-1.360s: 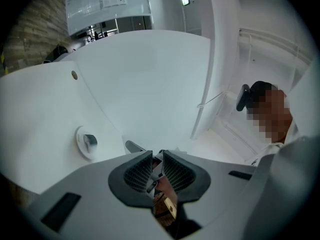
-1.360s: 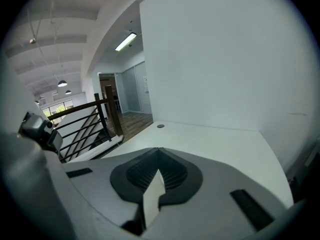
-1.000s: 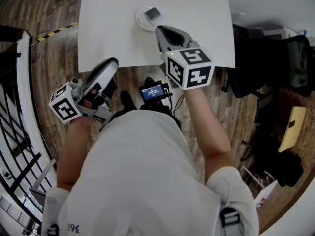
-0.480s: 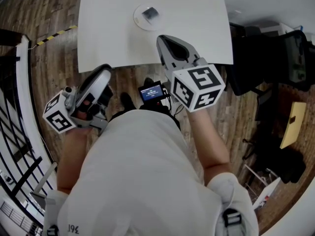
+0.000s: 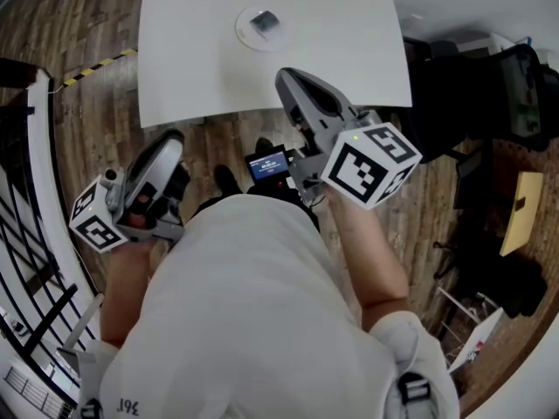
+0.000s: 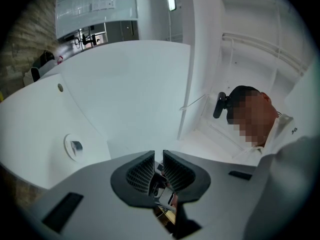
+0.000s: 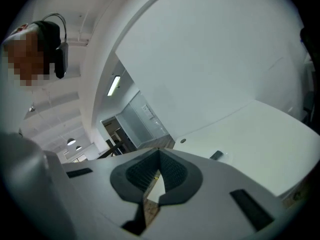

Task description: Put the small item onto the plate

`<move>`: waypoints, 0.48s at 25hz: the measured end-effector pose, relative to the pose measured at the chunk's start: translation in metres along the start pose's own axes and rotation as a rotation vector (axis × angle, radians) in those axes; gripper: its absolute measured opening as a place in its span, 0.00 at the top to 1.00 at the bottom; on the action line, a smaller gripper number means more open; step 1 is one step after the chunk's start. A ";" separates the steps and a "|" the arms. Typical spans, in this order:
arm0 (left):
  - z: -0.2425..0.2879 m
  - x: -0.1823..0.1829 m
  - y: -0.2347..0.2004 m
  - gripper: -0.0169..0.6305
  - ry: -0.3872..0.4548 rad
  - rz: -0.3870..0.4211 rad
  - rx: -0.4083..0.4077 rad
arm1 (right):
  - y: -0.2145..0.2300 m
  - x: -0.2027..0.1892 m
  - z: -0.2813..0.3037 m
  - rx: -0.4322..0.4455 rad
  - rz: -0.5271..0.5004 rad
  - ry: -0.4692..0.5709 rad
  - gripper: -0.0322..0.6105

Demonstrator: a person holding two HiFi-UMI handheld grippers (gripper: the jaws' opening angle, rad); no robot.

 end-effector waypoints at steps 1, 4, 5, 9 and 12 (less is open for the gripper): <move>-0.002 -0.001 0.002 0.90 -0.001 -0.003 -0.005 | -0.001 0.000 -0.002 0.002 0.007 0.004 0.95; -0.005 -0.002 0.008 0.90 -0.005 -0.013 -0.026 | -0.006 -0.001 -0.007 -0.001 0.006 0.013 0.95; -0.006 -0.003 0.009 0.90 -0.007 -0.014 -0.030 | -0.008 -0.001 -0.008 -0.001 0.004 0.015 0.95; -0.012 -0.001 0.018 0.90 -0.017 -0.008 -0.036 | -0.016 -0.007 -0.011 -0.006 0.004 0.019 0.95; -0.019 0.000 0.026 0.90 -0.021 -0.006 -0.048 | -0.025 -0.014 -0.016 -0.011 0.008 0.027 0.95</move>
Point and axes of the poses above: the fingertips, and each gripper's own axes: z forward along the fingers, y to its right, x out of its top, the point moved 8 cm from there along -z, backward along the fingers, and after that the axes turned 14 degrees about -x, right-handed, at the moved point
